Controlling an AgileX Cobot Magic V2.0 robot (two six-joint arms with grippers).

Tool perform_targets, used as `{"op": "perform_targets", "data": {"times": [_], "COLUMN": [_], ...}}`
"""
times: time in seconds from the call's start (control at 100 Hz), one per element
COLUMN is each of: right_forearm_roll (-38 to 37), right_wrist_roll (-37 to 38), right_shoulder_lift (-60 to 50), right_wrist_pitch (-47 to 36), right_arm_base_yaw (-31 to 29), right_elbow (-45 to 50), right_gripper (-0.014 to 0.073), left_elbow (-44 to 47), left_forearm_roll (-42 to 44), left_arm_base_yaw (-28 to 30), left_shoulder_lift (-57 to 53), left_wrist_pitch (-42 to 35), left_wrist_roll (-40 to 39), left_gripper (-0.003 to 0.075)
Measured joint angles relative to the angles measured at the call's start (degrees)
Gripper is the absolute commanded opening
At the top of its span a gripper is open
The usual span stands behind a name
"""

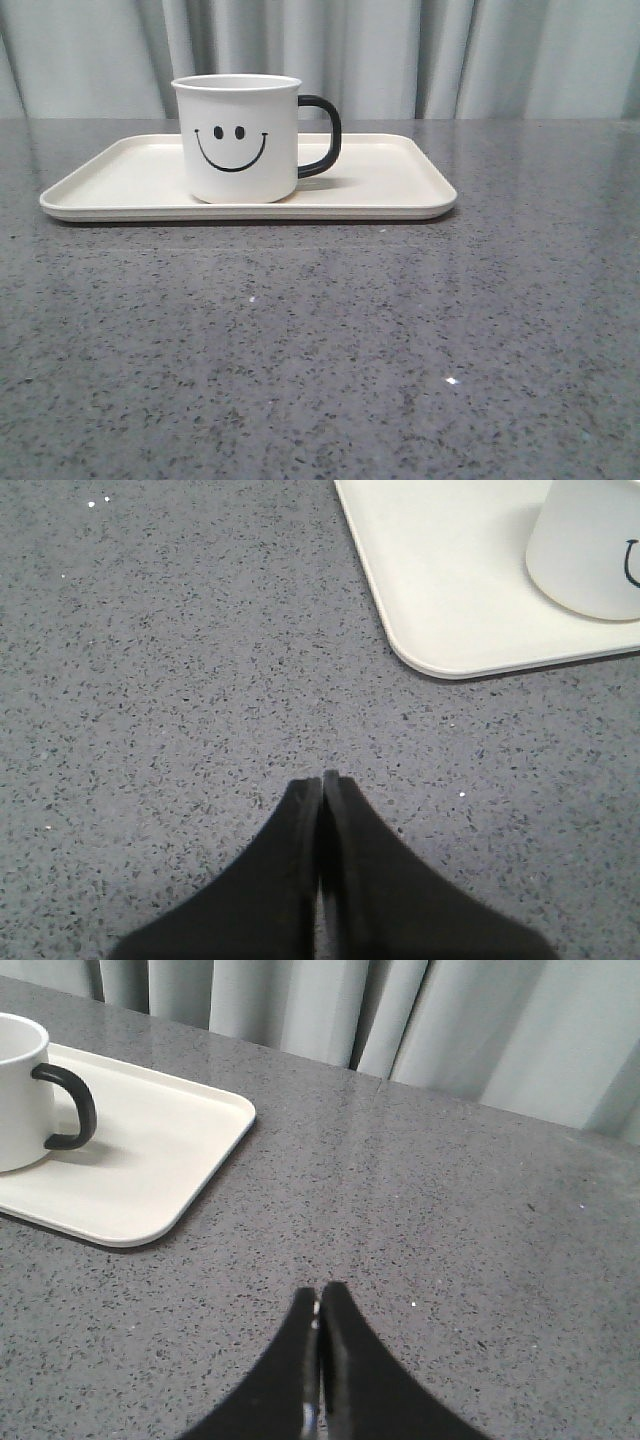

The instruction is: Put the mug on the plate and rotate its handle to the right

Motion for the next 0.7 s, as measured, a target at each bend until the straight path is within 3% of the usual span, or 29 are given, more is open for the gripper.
{"op": "perform_targets", "data": {"times": [0.19,0.49,0.7], "right_forearm_roll": [0.0,0.0,0.0], "right_wrist_roll": [0.0,0.0,0.0], "right_shoulder_lift": [0.0,0.0,0.0], "right_wrist_pitch": [0.0,0.0,0.0], "right_arm_base_yaw": [0.0,0.0,0.0], "right_elbow": [0.0,0.0,0.0], "right_gripper": [-0.0065,-0.0065,-0.0065], "left_elbow": [4.2,16.2,24.6], "left_forearm_roll": [2.4,-6.7,-12.5], "left_arm_base_yaw": [1.5,15.8,23.2], "left_shoulder_lift": [-5.5,-22.4,-34.1], "left_wrist_pitch": [-5.3,-19.1,-22.7], "left_wrist_roll": [1.5,16.8,22.8], "left_gripper": [-0.002,-0.002,-0.002]}}
